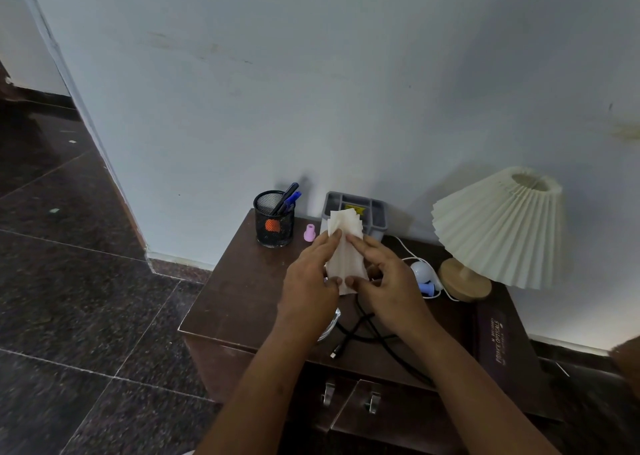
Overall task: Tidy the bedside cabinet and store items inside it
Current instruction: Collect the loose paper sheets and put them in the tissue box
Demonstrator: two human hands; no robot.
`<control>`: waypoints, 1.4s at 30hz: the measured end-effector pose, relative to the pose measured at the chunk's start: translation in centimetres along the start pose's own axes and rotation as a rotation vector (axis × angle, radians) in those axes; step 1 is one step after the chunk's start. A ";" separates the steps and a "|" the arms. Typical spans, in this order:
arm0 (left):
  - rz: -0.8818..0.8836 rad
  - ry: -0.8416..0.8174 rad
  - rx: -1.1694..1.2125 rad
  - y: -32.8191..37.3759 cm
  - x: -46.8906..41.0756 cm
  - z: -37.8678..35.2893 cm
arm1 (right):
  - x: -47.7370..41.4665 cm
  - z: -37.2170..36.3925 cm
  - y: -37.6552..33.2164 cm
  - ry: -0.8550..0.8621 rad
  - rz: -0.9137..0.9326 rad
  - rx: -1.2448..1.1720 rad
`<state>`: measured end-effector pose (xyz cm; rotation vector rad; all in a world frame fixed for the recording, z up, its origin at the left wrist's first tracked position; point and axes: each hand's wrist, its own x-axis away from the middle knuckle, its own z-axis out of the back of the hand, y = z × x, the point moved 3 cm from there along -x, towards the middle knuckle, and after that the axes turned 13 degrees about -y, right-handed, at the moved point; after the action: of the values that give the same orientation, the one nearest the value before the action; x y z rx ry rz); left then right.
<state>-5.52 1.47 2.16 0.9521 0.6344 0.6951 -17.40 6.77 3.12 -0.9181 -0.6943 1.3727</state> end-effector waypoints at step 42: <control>-0.058 -0.177 -0.239 -6.6 -21.4 -1.5 | -15.8 5.4 11.0 0.049 -0.200 0.752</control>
<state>-18.25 -16.78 -0.57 0.7603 0.4110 0.6122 -29.17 -8.53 -2.08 -0.2710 -0.1823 1.2786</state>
